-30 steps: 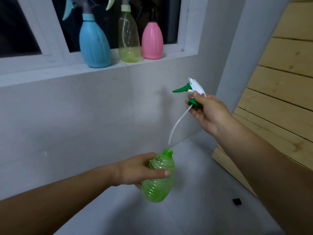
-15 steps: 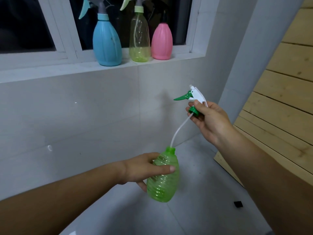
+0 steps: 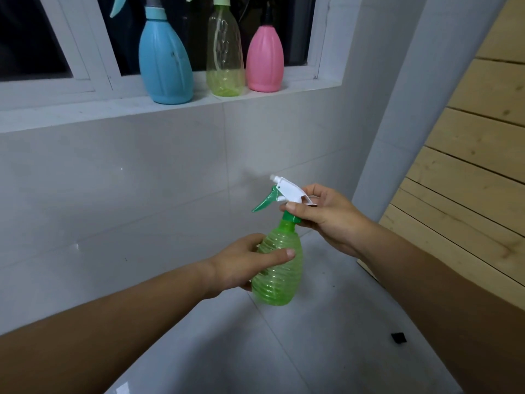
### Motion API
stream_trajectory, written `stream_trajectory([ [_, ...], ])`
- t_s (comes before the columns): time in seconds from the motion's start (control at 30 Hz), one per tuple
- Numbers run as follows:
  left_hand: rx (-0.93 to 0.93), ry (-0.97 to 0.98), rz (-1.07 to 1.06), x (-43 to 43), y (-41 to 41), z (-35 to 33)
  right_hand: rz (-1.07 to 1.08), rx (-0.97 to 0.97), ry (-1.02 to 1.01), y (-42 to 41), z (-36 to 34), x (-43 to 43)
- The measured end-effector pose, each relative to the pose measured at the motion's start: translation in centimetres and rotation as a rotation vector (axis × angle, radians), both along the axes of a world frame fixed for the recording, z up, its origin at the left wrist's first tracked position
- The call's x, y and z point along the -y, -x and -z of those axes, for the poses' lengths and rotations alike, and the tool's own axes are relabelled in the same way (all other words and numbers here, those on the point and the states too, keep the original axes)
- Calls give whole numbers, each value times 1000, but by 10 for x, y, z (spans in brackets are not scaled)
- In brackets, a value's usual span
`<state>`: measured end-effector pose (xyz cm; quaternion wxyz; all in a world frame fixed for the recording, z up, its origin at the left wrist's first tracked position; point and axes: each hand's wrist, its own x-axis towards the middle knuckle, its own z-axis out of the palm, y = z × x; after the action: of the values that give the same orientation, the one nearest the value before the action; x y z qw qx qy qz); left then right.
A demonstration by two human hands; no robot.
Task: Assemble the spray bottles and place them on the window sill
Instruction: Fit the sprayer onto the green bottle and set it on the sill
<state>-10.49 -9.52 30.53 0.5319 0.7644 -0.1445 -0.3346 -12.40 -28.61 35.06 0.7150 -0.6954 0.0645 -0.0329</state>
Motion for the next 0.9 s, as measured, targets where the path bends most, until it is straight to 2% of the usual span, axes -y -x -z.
stream_trajectory([
  [0.27, -8, 36, 31, -4, -1, 2, -109, 28, 240, 0, 3, 11],
  [0.63, 3, 12, 27, -6, -3, -5, -209, 23, 334, 1, 6, 7],
  [0.77, 29, 12, 30, -5, -3, -4, -191, 58, 504, 2, 8, 0],
  [0.9, 37, 16, 28, -5, -4, -6, -154, 54, 410, -1, 15, -6],
])
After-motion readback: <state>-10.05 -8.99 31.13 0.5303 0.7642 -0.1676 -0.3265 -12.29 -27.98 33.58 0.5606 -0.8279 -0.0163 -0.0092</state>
